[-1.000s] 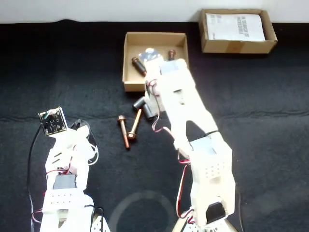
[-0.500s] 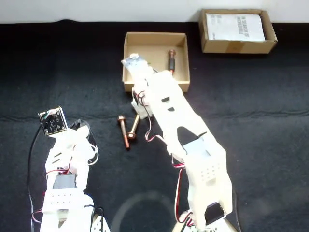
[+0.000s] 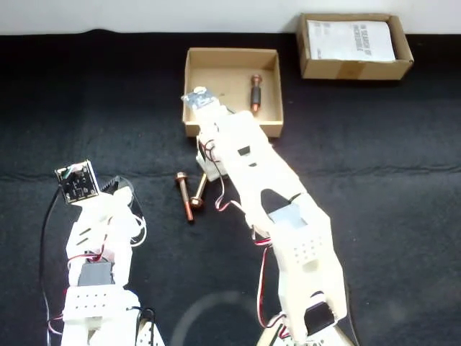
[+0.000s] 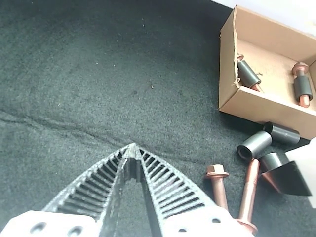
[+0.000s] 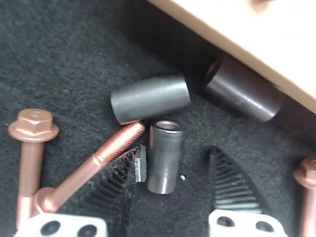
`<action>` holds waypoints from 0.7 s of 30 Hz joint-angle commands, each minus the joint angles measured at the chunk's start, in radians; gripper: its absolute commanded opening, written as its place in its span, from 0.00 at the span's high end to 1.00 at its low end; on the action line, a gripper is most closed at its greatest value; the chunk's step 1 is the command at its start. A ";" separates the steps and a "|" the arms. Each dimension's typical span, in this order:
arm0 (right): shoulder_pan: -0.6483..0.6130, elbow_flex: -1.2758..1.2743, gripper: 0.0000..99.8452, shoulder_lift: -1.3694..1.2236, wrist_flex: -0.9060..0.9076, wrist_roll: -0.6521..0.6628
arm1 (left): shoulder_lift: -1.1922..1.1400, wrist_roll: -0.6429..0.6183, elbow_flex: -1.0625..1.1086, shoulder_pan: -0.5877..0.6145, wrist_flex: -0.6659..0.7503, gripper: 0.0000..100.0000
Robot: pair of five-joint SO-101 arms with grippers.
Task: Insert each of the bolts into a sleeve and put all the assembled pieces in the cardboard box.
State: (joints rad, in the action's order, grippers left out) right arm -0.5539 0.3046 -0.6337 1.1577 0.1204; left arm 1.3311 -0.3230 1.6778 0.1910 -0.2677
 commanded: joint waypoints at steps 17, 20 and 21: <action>0.090 0.343 0.99 0.015 0.278 -0.006 | 0.012 0.003 0.025 0.012 -0.002 0.99; 0.117 0.460 0.99 0.013 0.378 -0.006 | 0.012 0.003 0.025 0.010 -0.002 0.99; 0.127 0.499 0.99 0.013 0.414 -0.006 | 0.012 0.003 0.025 0.010 -0.002 0.99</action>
State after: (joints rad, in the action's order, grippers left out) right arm -0.4618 0.6682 -0.6352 1.4906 0.1204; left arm 1.3311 -0.3230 1.6778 0.1910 -0.2677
